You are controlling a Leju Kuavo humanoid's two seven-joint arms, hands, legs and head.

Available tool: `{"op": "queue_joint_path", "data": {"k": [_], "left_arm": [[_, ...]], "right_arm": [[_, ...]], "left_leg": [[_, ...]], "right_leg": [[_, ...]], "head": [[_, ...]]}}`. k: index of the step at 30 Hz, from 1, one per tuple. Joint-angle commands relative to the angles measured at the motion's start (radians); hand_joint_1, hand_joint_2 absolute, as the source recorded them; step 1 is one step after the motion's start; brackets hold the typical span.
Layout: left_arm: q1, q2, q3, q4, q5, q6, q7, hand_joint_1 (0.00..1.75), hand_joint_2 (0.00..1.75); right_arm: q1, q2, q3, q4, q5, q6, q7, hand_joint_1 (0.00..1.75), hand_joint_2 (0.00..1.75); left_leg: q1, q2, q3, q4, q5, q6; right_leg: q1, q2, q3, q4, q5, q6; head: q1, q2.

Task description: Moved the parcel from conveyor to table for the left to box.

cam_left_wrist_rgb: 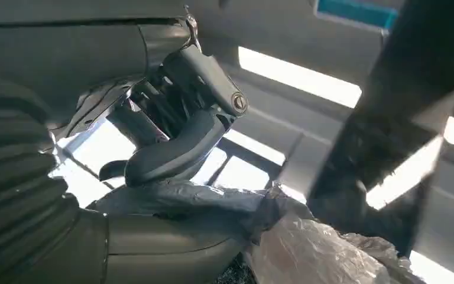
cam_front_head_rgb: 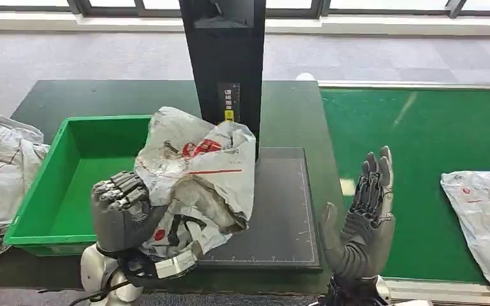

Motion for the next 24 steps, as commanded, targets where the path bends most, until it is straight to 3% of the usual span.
{"op": "queue_joint_path", "data": {"k": [1,3,12,14,17,21,24], "left_arm": [[-0.203,-0.058,0.355,-0.068,-0.005,-0.002,-0.028,1.75,1.75],[-0.262,0.002,0.397,0.019,0.024,-0.002,-0.017,1.75,1.75],[-0.278,-0.001,0.422,0.051,0.058,-0.002,-0.019,1.75,1.75],[-0.377,0.137,0.424,0.247,0.032,-0.01,0.132,1.75,1.75],[-0.545,0.264,0.379,0.548,-0.125,-0.134,0.343,1.75,1.75],[-0.674,0.3,0.288,0.882,-0.281,-0.29,0.554,1.75,1.75],[-0.781,0.314,0.264,1.09,-0.296,-0.38,0.614,1.75,1.75]], "right_arm": [[-0.099,-0.025,-0.01,0.117,-0.047,0.053,0.001,0.0,1.75],[-0.113,-0.021,-0.01,0.133,-0.048,0.054,0.001,0.0,1.75],[-0.11,-0.024,-0.006,0.132,-0.049,0.058,0.001,0.0,1.75],[-0.114,-0.024,-0.006,0.139,-0.055,0.063,0.001,0.0,1.75],[-0.122,-0.033,-0.003,0.142,-0.073,0.064,0.001,0.0,1.75],[-0.13,-0.033,-0.013,0.148,-0.068,0.097,0.001,0.0,1.75],[-0.145,-0.028,-0.02,0.166,-0.064,0.117,0.001,0.0,1.75]], "left_leg": [[0.002,0.002,-0.001,0.001,0.0,0.0],[0.001,0.002,-0.002,0.0,0.001,0.001],[0.001,0.0,0.002,-0.003,0.004,-0.001],[0.001,-0.001,0.002,-0.002,0.003,-0.001],[0.0,-0.005,0.002,-0.004,0.006,-0.002],[0.001,-0.013,0.0,-0.005,0.01,-0.003],[0.001,-0.009,0.0,-0.004,0.009,-0.004]], "right_leg": [[0.002,0.003,-0.001,0.0,0.002,0.0],[0.002,0.002,-0.001,-0.001,0.002,-0.001],[0.001,0.001,0.002,-0.003,0.003,-0.001],[0.001,-0.001,0.002,-0.002,0.002,-0.001],[0.0,-0.005,0.003,-0.002,0.003,-0.002],[0.002,-0.012,0.003,-0.003,0.005,-0.003],[0.003,-0.008,0.002,-0.002,0.005,-0.003]], "head": [[0.0,0.0],[0.0,0.0],[0.0,0.0],[0.0,0.0],[0.0,0.0],[0.0,0.0],[0.0,0.0]]}}
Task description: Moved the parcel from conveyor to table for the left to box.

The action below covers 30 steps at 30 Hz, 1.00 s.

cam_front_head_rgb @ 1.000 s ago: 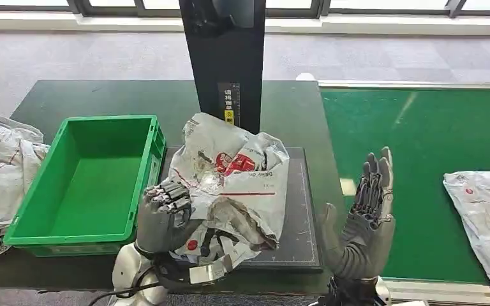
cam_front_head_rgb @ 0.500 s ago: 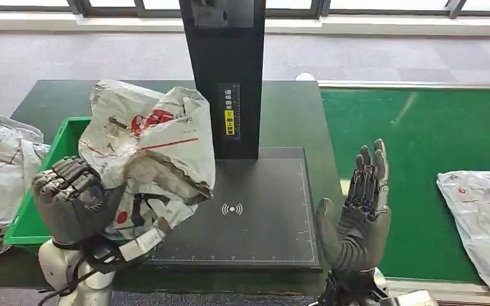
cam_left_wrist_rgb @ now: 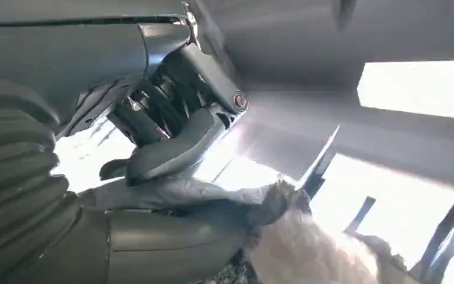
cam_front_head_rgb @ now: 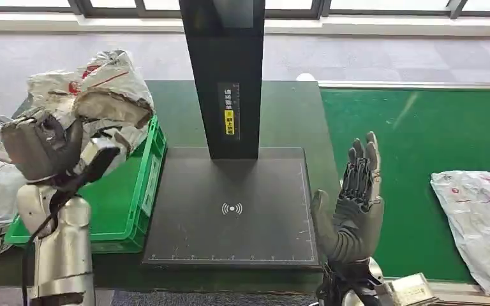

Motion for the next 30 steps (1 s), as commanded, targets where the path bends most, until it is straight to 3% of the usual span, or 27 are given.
{"op": "queue_joint_path", "data": {"k": [1,2,4,5,6,7,18,21,24,28,30], "left_arm": [[-0.365,0.153,-0.106,0.815,-0.123,-0.225,0.212,1.75,1.75],[-0.401,0.162,-0.118,0.867,-0.133,-0.262,0.223,1.75,1.75],[-0.429,0.176,-0.144,0.921,-0.161,-0.299,0.248,0.17,1.75],[-0.429,0.176,-0.144,0.921,-0.161,-0.299,0.248,0.17,1.75],[-0.429,0.176,-0.144,0.921,-0.161,-0.299,0.248,0.0,1.75],[-0.432,0.18,-0.161,0.94,-0.188,-0.293,0.285,0.0,0.0],[-0.46,0.227,-0.169,0.879,-0.184,-0.283,0.278,0.0,0.0],[-0.399,0.235,-0.177,0.713,-0.17,-0.281,0.274,0.0,0.0],[-0.264,0.237,-0.161,0.426,-0.111,-0.228,0.262,0.0,0.0],[-0.054,0.159,-0.171,0.074,-0.115,-0.179,0.279,0.0,0.0],[-0.037,0.128,-0.188,0.038,-0.134,-0.181,0.297,0.0,0.0]], "right_arm": [[-0.055,-0.023,-0.021,0.096,0.01,0.038,0.001,0.0,1.75],[-0.051,-0.02,-0.024,0.1,0.012,0.034,0.001,0.0,1.75],[-0.044,-0.024,-0.024,0.1,0.013,0.029,0.001,0.0,1.75],[-0.044,-0.024,-0.024,0.1,0.013,0.029,0.001,0.0,1.75],[-0.044,-0.024,-0.024,0.1,0.013,0.029,0.001,0.0,1.75],[-0.042,-0.028,-0.023,0.102,0.015,0.03,0.001,0.0,1.75],[-0.002,-0.042,-0.018,0.07,0.041,-0.002,0.001,0.0,1.75],[0.019,-0.045,-0.021,0.045,0.051,-0.017,0.001,0.0,1.75],[0.037,-0.034,-0.032,0.03,0.067,-0.026,0.001,0.0,1.75],[0.067,-0.017,-0.039,0.004,0.095,-0.036,0.001,0.0,1.75],[0.072,-0.016,-0.039,-0.002,0.099,-0.036,0.001,0.0,1.75]], "left_leg": [[0.0,-0.004,0.0,-0.001,0.003,0.0],[0.001,-0.006,-0.002,-0.001,0.004,0.0],[0.002,-0.005,-0.002,-0.001,0.004,0.0],[0.003,-0.004,-0.003,-0.001,0.005,0.0],[0.003,-0.001,-0.002,0.0,0.003,0.0],[0.003,0.0,-0.002,-0.001,0.004,0.0],[0.003,0.002,-0.005,0.0,0.003,0.0],[0.003,0.003,-0.005,0.0,0.002,0.0],[0.002,0.004,-0.005,-0.001,0.002,0.0],[0.002,0.007,-0.003,-0.002,0.001,0.0],[0.002,0.006,-0.003,-0.003,0.001,0.0]], "right_leg": [[0.001,-0.004,0.001,-0.001,0.002,-0.001],[0.001,-0.006,0.0,-0.001,0.003,-0.002],[0.001,-0.005,-0.001,0.0,0.003,-0.002],[0.001,-0.003,-0.001,0.0,0.004,-0.002],[0.002,-0.001,-0.002,0.0,0.004,-0.002],[0.002,0.0,-0.002,-0.001,0.005,-0.002],[0.003,0.003,-0.005,0.0,0.005,-0.002],[0.002,0.003,-0.006,0.001,0.004,-0.002],[0.002,0.004,-0.006,0.0,0.004,-0.001],[0.001,0.007,-0.006,-0.001,0.004,-0.001],[0.001,0.006,-0.005,-0.001,0.004,-0.001]], "head": [[0.0,0.0],[0.0,0.0],[0.0,0.0],[0.0,0.0],[0.0,0.0],[0.0,0.0],[0.0,0.0],[0.0,0.0],[0.0,0.0],[0.0,0.0],[0.0,0.0]]}}
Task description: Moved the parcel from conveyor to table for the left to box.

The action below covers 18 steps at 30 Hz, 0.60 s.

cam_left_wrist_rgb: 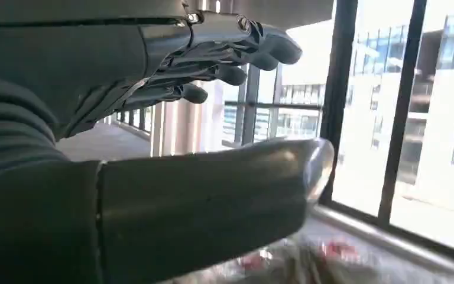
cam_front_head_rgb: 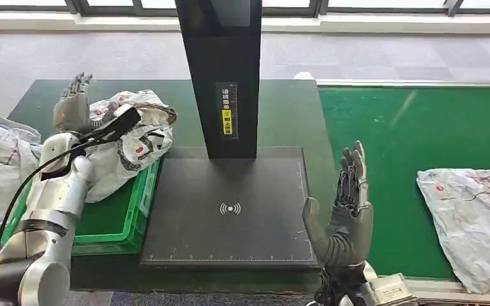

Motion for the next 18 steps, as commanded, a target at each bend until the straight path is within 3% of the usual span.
{"op": "queue_joint_path", "data": {"k": [1,9,13,14,18], "left_arm": [[0.257,-0.111,-0.052,-0.541,-0.032,0.048,0.047,0.0,0.0],[0.349,-0.116,-0.041,-0.679,-0.002,0.154,0.036,0.0,0.0],[0.471,-0.162,-0.071,-0.773,0.259,0.229,-0.117,0.0,0.0],[0.527,-0.185,-0.105,-0.807,0.455,0.2,-0.224,0.0,0.0],[0.539,-0.197,-0.117,-0.806,0.45,0.213,-0.235,0.0,0.0]], "right_arm": [[0.036,-0.002,-0.039,-0.032,0.031,-0.012,0.001,0.0,1.75],[0.041,-0.003,-0.038,-0.034,0.04,-0.022,0.001,0.0,1.75],[0.057,0.056,-0.141,0.007,0.106,-0.009,0.001,0.0,1.75],[0.057,0.098,-0.217,0.04,0.159,-0.012,0.014,0.0,1.75],[0.053,0.103,-0.237,0.046,0.161,0.005,0.006,0.0,1.75]], "left_leg": [[0.0,-0.003,0.001,-0.001,0.0,0.001],[0.0,0.0,-0.002,0.0,-0.001,0.001],[-0.001,0.001,0.002,-0.003,-0.001,0.001],[0.0,0.0,0.002,-0.003,-0.001,0.001],[-0.001,-0.002,0.003,-0.003,-0.001,0.001]], "right_leg": [[0.0,-0.002,0.002,-0.002,-0.001,0.001],[0.0,-0.001,-0.001,-0.001,-0.001,0.0],[0.0,0.0,0.002,-0.003,-0.001,0.0],[0.0,-0.001,0.003,-0.004,-0.001,0.0],[0.0,-0.002,0.004,-0.004,-0.001,0.0]], "head": [[0.0,0.0],[0.0,0.0],[0.0,0.0],[0.0,0.0],[0.0,0.0]]}}
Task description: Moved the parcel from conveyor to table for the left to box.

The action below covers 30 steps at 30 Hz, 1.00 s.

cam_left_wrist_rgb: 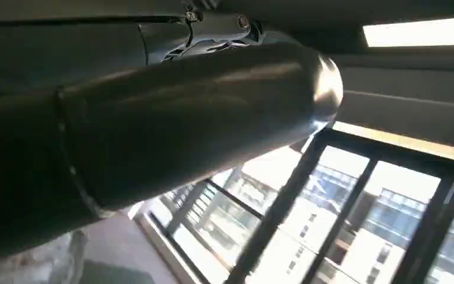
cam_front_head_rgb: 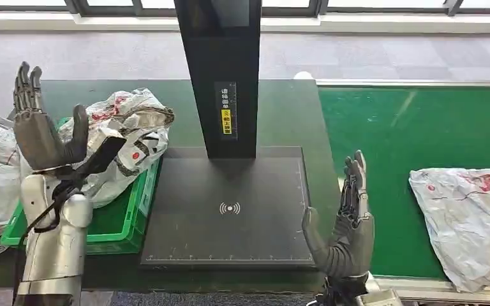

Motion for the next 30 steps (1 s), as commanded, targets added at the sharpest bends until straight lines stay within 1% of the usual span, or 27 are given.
{"op": "queue_joint_path", "data": {"k": [1,2,3,4,5,6,7,8,9,10,12,14,15,19,21,23,24,27,28,29,30], "left_arm": [[0.147,-0.079,-0.078,-0.116,0.235,-0.032,-0.131,0.0,0.0],[0.15,-0.083,-0.079,-0.112,0.235,-0.029,-0.135,0.0,0.0],[0.183,-0.086,-0.127,-0.105,0.457,-0.245,-0.174,0.0,0.0],[0.209,-0.134,-0.137,-0.071,0.524,-0.304,-0.235,0.0,0.0],[0.231,-0.162,-0.156,-0.05,0.58,-0.334,-0.275,0.0,0.0],[0.258,-0.195,-0.185,-0.04,0.696,-0.423,-0.323,0.0,0.0],[0.278,-0.209,-0.216,-0.011,0.742,-0.453,-0.346,0.0,0.0],[0.286,-0.207,-0.25,0.008,0.793,-0.491,-0.372,0.0,0.0],[0.287,-0.206,-0.273,0.027,0.834,-0.522,-0.388,0.0,0.0],[0.287,-0.207,-0.277,0.031,0.835,-0.519,-0.392,0.0,0.0],[0.281,-0.2,-0.274,0.026,0.836,-0.519,-0.391,0.0,0.0],[0.28,-0.197,-0.27,0.022,0.84,-0.519,-0.389,0.0,0.0],[0.278,-0.195,-0.267,0.019,0.843,-0.521,-0.386,0.0,0.0],[0.278,-0.195,-0.267,0.019,0.843,-0.521,-0.386,0.0,0.0],[0.278,-0.195,-0.267,0.019,0.843,-0.521,-0.386,0.0,0.0],[0.278,-0.195,-0.267,0.019,0.843,-0.521,-0.386,0.0,0.0],[0.278,-0.195,-0.267,0.019,0.843,-0.521,-0.386,0.0,0.0],[0.278,-0.195,-0.267,0.019,0.843,-0.521,-0.386,0.0,0.0],[0.278,-0.195,-0.267,0.019,0.843,-0.521,-0.386,0.0,0.0],[0.277,-0.19,-0.273,0.027,0.931,-0.619,-0.377,0.0,0.0],[0.275,-0.192,-0.286,0.051,0.956,-0.662,-0.382,0.0,0.0]], "right_arm": [[-0.009,0.103,-0.226,0.083,0.081,0.01,0.009,0.0,1.75],[-0.01,0.107,-0.232,0.083,0.087,0.013,0.008,0.0,1.75],[-0.017,0.117,-0.264,0.094,0.151,-0.029,0.052,0.0,1.75],[-0.034,0.109,-0.289,0.113,0.176,-0.043,0.072,0.0,1.75],[-0.047,0.106,-0.317,0.136,0.245,-0.078,0.122,0.0,1.75],[-0.071,0.098,-0.342,0.165,0.307,-0.122,0.161,0.0,1.75],[-0.102,0.084,-0.367,0.207,0.324,-0.136,0.175,0.0,1.75],[-0.125,0.073,-0.399,0.249,0.418,-0.165,0.246,0.0,1.75],[-0.145,0.066,-0.414,0.274,0.417,-0.169,0.246,0.0,1.75],[-0.15,0.063,-0.419,0.282,0.415,-0.166,0.243,0.0,1.75],[-0.149,0.065,-0.419,0.281,0.415,-0.167,0.242,0.0,1.75],[-0.147,0.068,-0.418,0.277,0.416,-0.168,0.242,0.0,1.75],[-0.144,0.07,-0.416,0.274,0.417,-0.168,0.241,0.0,1.75],[-0.144,0.07,-0.416,0.274,0.417,-0.168,0.241,0.0,1.75],[-0.144,0.07,-0.416,0.274,0.417,-0.168,0.241,0.0,1.75],[-0.144,0.07,-0.416,0.274,0.417,-0.168,0.241,0.0,1.75],[-0.144,0.07,-0.416,0.274,0.417,-0.168,0.241,0.0,1.75],[-0.144,0.07,-0.416,0.274,0.417,-0.168,0.241,0.0,1.75],[-0.144,0.07,-0.416,0.274,0.417,-0.168,0.241,0.0,0.0],[-0.154,0.064,-0.427,0.288,0.479,-0.173,0.297,0.0,0.0],[-0.167,0.058,-0.468,0.318,0.576,-0.208,0.374,0.0,1.75]], "left_leg": [[0.0,-0.002,0.002,-0.002,0.0,0.001],[0.0,-0.003,0.001,-0.001,0.0,0.001],[0.0,-0.003,0.002,-0.002,0.0,0.001],[0.0,-0.002,0.002,-0.002,0.0,0.001],[0.0,-0.002,0.003,-0.003,0.0,0.001],[-0.001,-0.002,0.003,-0.003,0.0,0.001],[-0.001,-0.003,0.004,-0.004,0.001,0.002],[-0.001,-0.003,0.005,-0.005,0.002,0.002],[-0.001,-0.003,0.003,-0.002,0.0,0.001],[-0.001,-0.004,0.005,-0.005,0.002,0.002],[-0.001,-0.002,0.005,-0.005,0.001,0.003],[-0.001,-0.002,0.001,-0.002,0.0,0.002],[-0.001,-0.003,0.002,-0.002,0.001,0.003],[-0.001,-0.002,0.003,-0.003,0.0,0.002],[-0.001,-0.002,0.001,-0.001,-0.001,0.002],[-0.001,-0.003,0.003,-0.003,0.0,0.002],[-0.002,-0.002,0.001,-0.001,-0.001,0.002],[-0.001,-0.002,0.001,-0.001,-0.001,0.002],[-0.001,-0.002,0.003,-0.004,0.0,0.003],[-0.001,-0.002,0.001,-0.002,0.0,0.002],[-0.001,-0.002,0.001,-0.001,-0.001,0.002]], "right_leg": [[0.0,-0.002,0.004,-0.003,0.0,0.001],[0.0,-0.002,0.002,-0.001,-0.001,0.0],[0.001,-0.003,0.003,-0.002,-0.001,0.001],[0.0,-0.002,0.003,-0.002,0.0,0.0],[0.0,-0.002,0.004,-0.003,0.0,0.0],[0.0,-0.002,0.004,-0.003,0.0,0.001],[0.0,-0.002,0.006,-0.005,0.001,0.001],[-0.001,-0.003,0.006,-0.006,0.001,0.001],[0.0,-0.003,0.004,-0.004,0.0,0.001],[-0.001,-0.004,0.007,-0.007,0.001,0.002],[-0.001,-0.003,0.007,-0.007,0.002,0.002],[-0.003,-0.002,0.003,-0.003,0.001,0.002],[-0.003,-0.004,0.004,-0.004,0.001,0.002],[-0.002,-0.002,0.004,-0.005,0.001,0.002],[-0.001,-0.002,0.002,-0.002,0.001,0.002],[-0.001,-0.003,0.005,-0.005,0.001,0.002],[-0.001,-0.002,0.002,-0.002,0.001,0.002],[0.0,-0.002,0.002,-0.002,0.001,0.002],[0.0,-0.002,0.004,-0.005,0.002,0.002],[0.0,-0.002,0.002,-0.003,0.001,0.002],[0.0,-0.002,0.002,-0.002,0.001,0.002]], "head": [[0.0,0.0],[0.0,0.0],[0.0,0.0],[0.0,0.0],[0.0,0.0],[0.0,0.0],[0.0,0.0],[0.0,0.0],[0.0,0.0],[0.0,0.0],[0.0,0.0],[0.0,0.0],[0.0,0.0],[0.0,0.0],[0.0,0.0],[0.0,0.0],[0.0,0.0],[0.0,0.0],[0.0,0.0],[0.0,0.0],[0.0,0.0]]}}
